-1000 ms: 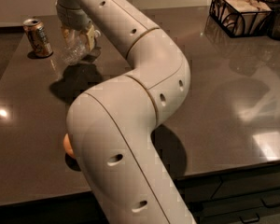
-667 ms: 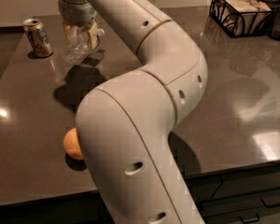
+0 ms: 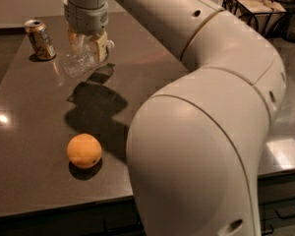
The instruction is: Move water bottle near orange
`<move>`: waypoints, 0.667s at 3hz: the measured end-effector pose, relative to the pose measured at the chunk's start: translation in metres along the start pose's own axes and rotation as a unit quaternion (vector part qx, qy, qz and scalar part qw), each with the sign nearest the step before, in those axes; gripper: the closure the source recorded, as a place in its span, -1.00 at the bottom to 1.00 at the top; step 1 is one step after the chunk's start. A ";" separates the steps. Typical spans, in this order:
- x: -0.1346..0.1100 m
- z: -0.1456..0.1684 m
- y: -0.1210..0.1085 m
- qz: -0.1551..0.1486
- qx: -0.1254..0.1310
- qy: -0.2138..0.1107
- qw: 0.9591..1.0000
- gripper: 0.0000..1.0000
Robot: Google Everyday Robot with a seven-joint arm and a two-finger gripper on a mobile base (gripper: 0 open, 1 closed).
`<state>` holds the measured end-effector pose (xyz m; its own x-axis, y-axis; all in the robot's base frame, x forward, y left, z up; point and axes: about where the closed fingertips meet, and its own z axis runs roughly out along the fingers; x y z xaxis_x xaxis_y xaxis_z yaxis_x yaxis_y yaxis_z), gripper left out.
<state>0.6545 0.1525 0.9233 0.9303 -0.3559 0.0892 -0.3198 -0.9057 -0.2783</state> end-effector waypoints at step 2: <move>-0.003 0.002 0.001 -0.012 -0.007 0.017 1.000 1.00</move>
Offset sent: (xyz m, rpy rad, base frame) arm -0.0148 -0.0049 -0.0048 -0.0880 -0.0718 0.0348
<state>0.6515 0.1528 0.9206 0.9316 -0.3403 0.1277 -0.2992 -0.9174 -0.2622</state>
